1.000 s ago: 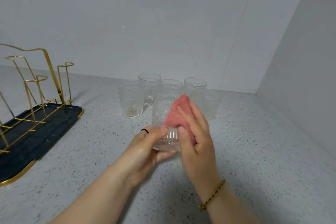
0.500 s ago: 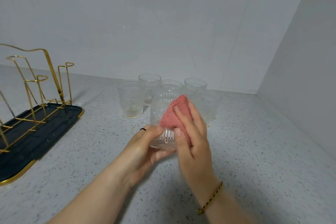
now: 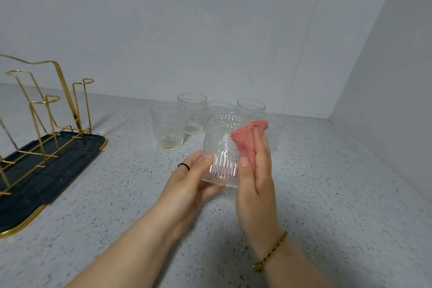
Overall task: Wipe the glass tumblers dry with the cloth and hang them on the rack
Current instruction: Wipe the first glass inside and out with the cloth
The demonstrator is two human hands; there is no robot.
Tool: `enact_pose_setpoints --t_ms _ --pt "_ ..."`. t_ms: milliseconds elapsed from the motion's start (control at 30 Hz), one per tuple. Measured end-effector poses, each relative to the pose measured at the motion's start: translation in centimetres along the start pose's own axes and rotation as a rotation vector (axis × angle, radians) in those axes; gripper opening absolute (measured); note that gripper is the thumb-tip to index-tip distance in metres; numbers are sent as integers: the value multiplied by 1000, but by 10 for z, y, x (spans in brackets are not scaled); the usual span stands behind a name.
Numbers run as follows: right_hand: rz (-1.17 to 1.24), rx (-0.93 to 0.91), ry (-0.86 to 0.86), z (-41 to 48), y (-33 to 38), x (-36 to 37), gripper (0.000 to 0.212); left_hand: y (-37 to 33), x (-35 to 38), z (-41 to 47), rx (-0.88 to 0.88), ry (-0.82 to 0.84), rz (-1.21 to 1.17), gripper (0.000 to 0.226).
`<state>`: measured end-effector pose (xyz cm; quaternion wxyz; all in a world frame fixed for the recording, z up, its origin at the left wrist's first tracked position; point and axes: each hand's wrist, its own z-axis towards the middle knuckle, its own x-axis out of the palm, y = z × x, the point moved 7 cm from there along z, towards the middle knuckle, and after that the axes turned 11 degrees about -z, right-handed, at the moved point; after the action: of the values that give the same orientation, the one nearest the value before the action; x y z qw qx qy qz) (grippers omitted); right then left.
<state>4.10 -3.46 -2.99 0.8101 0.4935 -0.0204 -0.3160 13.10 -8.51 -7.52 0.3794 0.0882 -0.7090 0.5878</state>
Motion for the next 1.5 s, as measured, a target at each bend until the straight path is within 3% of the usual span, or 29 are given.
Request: enact_pose_setpoints --t_ms 100,200,233,367,433,533,667,767,900,1067,1200,1333,1433,1500 --pt "78 7 -34 -1 -1 -1 35 7 1 -3 -22 -28 39 41" --pt "76 -25 -54 -1 -2 -2 23 12 0 -6 -50 -39 68 80" --pt "63 -33 -60 0 -2 -5 22 12 -1 -6 -55 -36 38 82" --pt "62 44 -27 8 -12 -13 23 6 5 -4 -57 40 -128 36" --pt "115 100 55 6 -13 -6 16 -4 12 -7 -29 106 -205 29" --pt "58 6 106 -2 -3 6 21 -18 4 -4 28 28 -239 27" --pt "-83 -160 -1 -6 8 6 33 -13 1 -1 5 17 -240 28" --pt "-128 -143 -91 0 8 -10 32 3 13 -7 -86 129 -174 29" --pt "50 -78 -103 8 7 -24 28 15 20 -12 -154 169 -163 52" --pt "88 1 77 4 -4 -1 32 -4 9 -3 -63 42 -236 39" --pt "-105 -135 113 -9 0 21 32 -7 -7 1 -25 -89 -161 16" --pt "-199 -234 -31 -4 8 8 43 1 5 -3 -60 62 -103 18" --pt "-99 -140 -122 5 8 -15 39 6 10 -7 -68 117 -32 39" --pt "-31 -59 -101 8 2 -17 41 4 12 -7 -56 125 -34 36"
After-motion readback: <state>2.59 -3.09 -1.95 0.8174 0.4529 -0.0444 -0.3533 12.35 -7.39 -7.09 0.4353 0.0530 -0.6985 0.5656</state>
